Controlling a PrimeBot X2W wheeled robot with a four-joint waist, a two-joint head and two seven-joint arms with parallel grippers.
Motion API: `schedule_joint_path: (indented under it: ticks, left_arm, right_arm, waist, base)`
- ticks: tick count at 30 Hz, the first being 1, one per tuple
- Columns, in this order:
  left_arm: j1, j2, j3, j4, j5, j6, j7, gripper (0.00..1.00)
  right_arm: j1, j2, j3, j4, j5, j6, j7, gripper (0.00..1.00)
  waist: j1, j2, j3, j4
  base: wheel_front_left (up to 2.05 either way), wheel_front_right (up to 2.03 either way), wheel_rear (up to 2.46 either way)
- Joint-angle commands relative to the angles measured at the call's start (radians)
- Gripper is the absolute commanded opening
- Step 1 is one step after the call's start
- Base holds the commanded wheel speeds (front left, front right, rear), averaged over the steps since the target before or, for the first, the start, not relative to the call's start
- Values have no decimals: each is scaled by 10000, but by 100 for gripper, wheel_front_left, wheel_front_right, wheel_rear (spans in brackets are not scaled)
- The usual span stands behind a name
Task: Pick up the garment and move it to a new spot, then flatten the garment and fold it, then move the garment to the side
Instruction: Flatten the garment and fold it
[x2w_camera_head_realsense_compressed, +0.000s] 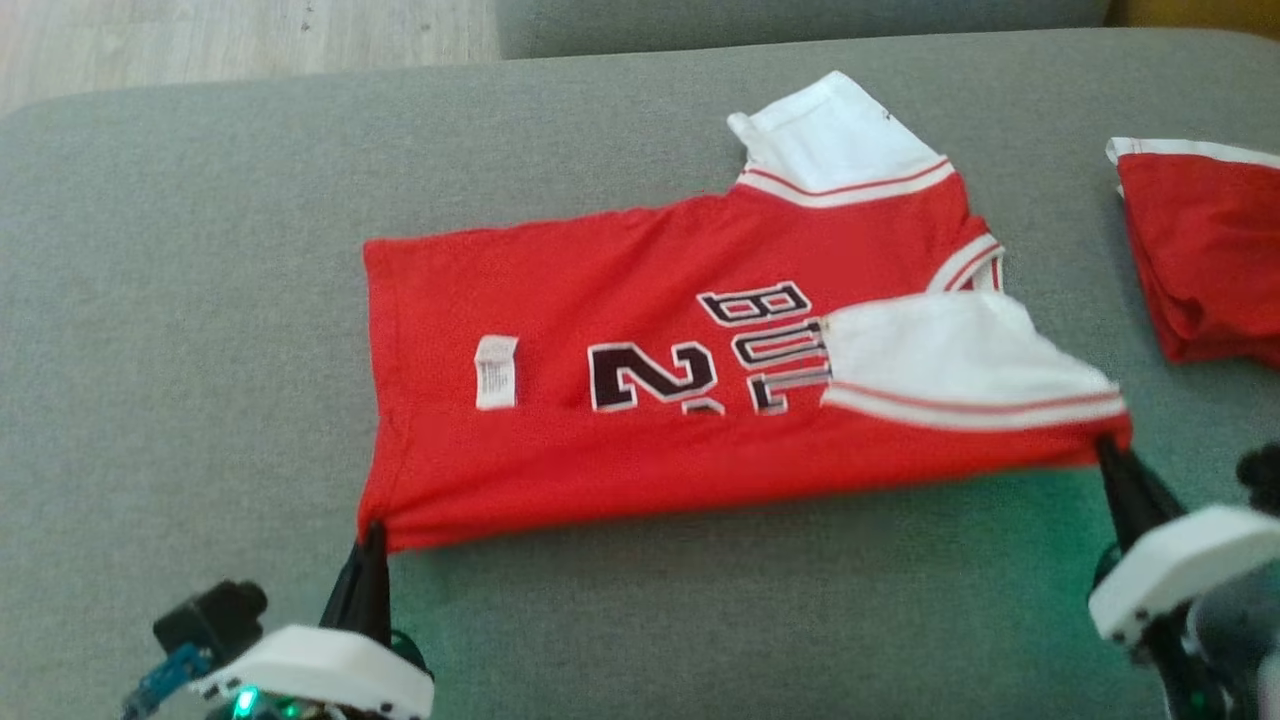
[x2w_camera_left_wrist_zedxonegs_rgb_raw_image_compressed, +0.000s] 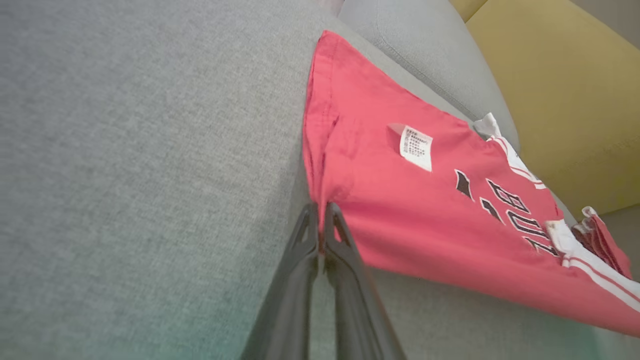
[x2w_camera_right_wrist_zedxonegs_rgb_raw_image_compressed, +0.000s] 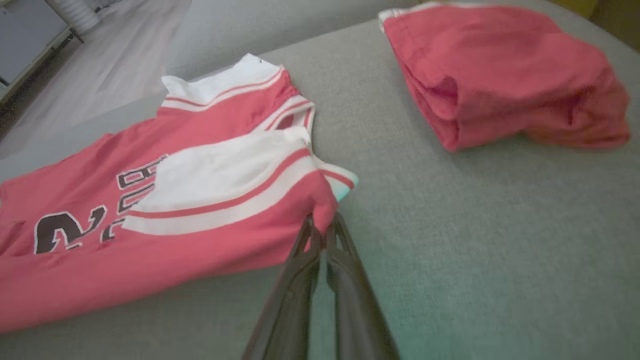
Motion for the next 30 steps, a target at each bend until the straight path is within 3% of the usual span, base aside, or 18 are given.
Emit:
schedule_joint_path:
  ticks: [1,6,7,8,9,10,13,14,15,23,30]
  left_arm:
    - [-162,125,327,-254,13,118,-155,0]
    - [107,160,179,90,91,217,-131,0]
    - [122,145,131,185,98,218,-105,0]
    - [121,116,101,259,95,203,-104,0]
    - [110,94,81,326,109,203,-119,0]
    - [92,84,58,380,135,209,-128,0]
    - [49,97,73,411,182,210,-200,63]
    - [32,154,89,373,228,211,-228,90]
    - [13,226,123,327,282,237,-259,100]
    - [-877,1264,486,-590,998,416,-208,100]
    - [-3393,2593,241,-1217,2002,162,1279,100]
  right_arm:
    - [10,-82,124,-408,179,-7,-12,0]
    - [513,-82,390,136,539,-7,-296,0]
    - [525,-82,476,334,532,-7,-387,6]
    - [516,-82,539,535,519,-7,-505,23]
    - [501,-82,585,729,515,-7,-620,91]
    - [491,-82,624,899,496,-7,-712,100]
    - [463,-82,634,1229,461,-7,-951,100]
    - [458,-82,583,1265,417,-7,-1011,100]
    - [449,-82,520,1270,365,-7,-1063,100]
    - [-119,-82,237,306,-59,-7,-1314,100]
    - [-1486,-82,732,-831,-700,-7,-1098,100]
  waist:
    - [1,-1,16,-27]
    - [1,-1,91,-108]
    - [1,-1,102,-124]
    - [1,-1,113,-136]
    - [1,-1,121,-142]
    - [1,-1,124,-141]
    - [1,-1,115,-122]
    - [1,-1,108,-115]
    - [1,-1,101,-110]
    - [1,-1,107,-120]
    - [1,-1,589,-200]
  base:
    - [0,0,0]
    - [0,0,0]
    - [0,0,0]
    - [0,0,0]
    - [0,0,0]
    - [0,0,0]
    - [0,0,0]
    - [0,0,0]
    - [0,0,0]
    - [0,0,0]
    - [0,0,0]
